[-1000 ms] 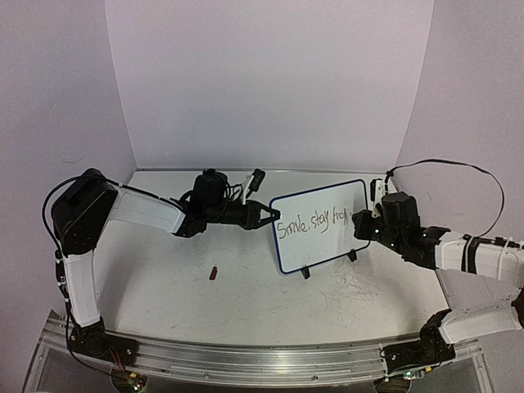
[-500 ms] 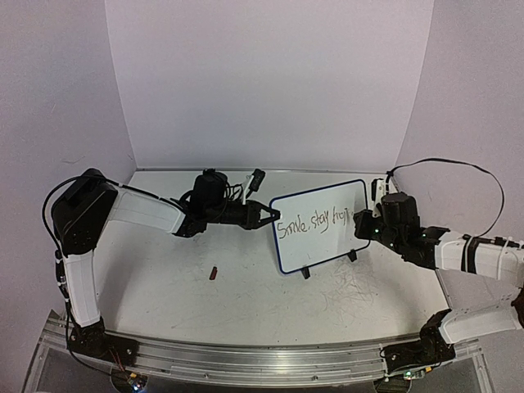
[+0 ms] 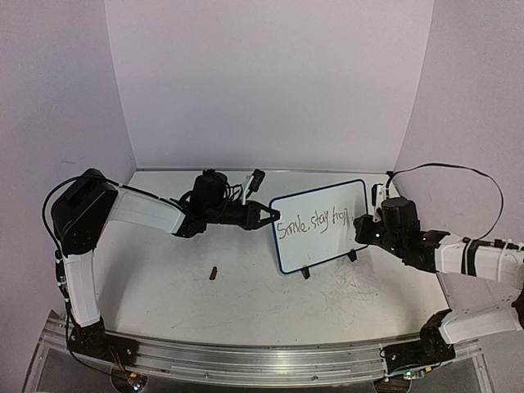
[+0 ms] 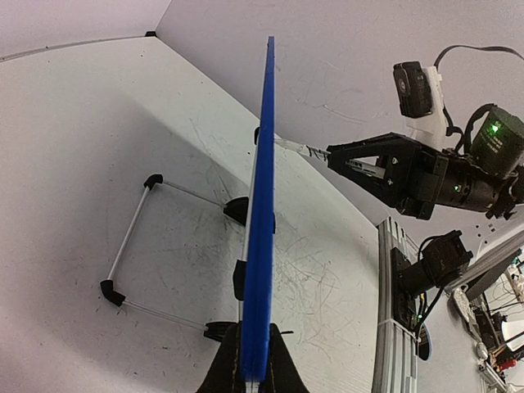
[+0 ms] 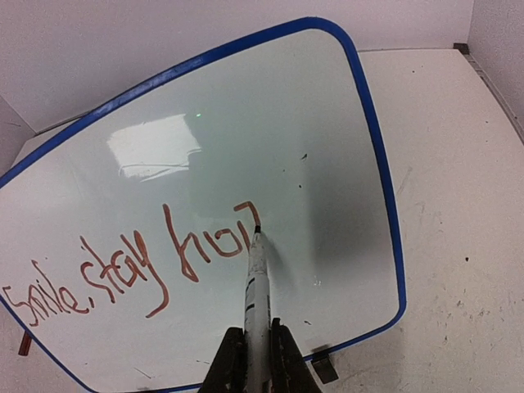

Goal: Write a sentence on the whiteboard

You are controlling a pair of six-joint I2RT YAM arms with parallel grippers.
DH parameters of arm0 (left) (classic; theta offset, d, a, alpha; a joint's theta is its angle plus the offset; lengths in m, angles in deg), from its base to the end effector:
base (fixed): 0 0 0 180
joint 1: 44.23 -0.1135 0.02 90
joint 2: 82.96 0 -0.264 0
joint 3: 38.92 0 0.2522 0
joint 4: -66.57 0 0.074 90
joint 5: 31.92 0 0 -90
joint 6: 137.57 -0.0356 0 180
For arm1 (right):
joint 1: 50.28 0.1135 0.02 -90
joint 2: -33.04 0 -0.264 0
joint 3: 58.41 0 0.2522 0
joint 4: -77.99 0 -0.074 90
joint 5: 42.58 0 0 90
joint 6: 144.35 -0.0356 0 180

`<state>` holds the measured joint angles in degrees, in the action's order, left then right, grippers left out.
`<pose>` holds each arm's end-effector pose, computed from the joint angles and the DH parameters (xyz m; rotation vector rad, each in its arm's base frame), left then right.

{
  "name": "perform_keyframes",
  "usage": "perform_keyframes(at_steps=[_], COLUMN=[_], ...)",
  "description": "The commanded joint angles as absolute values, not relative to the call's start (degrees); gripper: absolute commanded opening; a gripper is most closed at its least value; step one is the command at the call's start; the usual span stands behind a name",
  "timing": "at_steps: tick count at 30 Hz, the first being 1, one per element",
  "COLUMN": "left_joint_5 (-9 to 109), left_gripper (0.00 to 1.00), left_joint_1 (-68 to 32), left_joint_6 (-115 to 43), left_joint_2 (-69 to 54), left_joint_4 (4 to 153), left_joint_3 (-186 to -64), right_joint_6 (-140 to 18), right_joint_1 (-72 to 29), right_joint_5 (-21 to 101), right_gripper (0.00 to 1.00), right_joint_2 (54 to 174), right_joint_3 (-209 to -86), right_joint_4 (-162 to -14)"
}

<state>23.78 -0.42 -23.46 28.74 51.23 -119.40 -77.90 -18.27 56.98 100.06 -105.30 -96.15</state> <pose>0.2984 -0.3141 0.1998 0.7929 1.8707 -1.3413 0.2166 0.1285 0.2219 -0.0442 2.0458 0.4441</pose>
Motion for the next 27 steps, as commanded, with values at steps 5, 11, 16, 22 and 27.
perform_keyframes(at_steps=[5, 11, 16, 22, 27], left_joint_5=[23.57, 23.57, 23.58, 23.54, 23.54], left_gripper=[0.0, 0.0, 0.0, 0.0, 0.0], left_joint_1=[-0.73, -0.73, -0.74, -0.73, -0.73], left_joint_6=[-23.4, -23.46, -23.49, -23.49, -23.49], left_joint_2=[26.26, 26.16, 26.22, 26.28, 26.23], left_joint_4=[52.73, 52.75, 52.75, 52.74, 52.73], left_joint_3=[-118.61, -118.49, -118.57, -118.69, -118.6], right_joint_6=[-78.93, -78.56, -77.84, -77.29, -77.78], right_joint_1=[-18.56, -20.91, -21.27, -21.34, -21.37], right_joint_5=[53.77, 55.23, 54.84, 53.34, 54.74], right_gripper=[0.0, 0.0, 0.0, 0.0, 0.0], right_joint_2=[96.81, 96.12, 97.4, 98.93, 99.31], right_joint_3=[-104.57, -104.3, -104.59, -104.71, -104.49], right_joint_4=[-98.22, -97.74, -98.4, -99.91, -99.99])
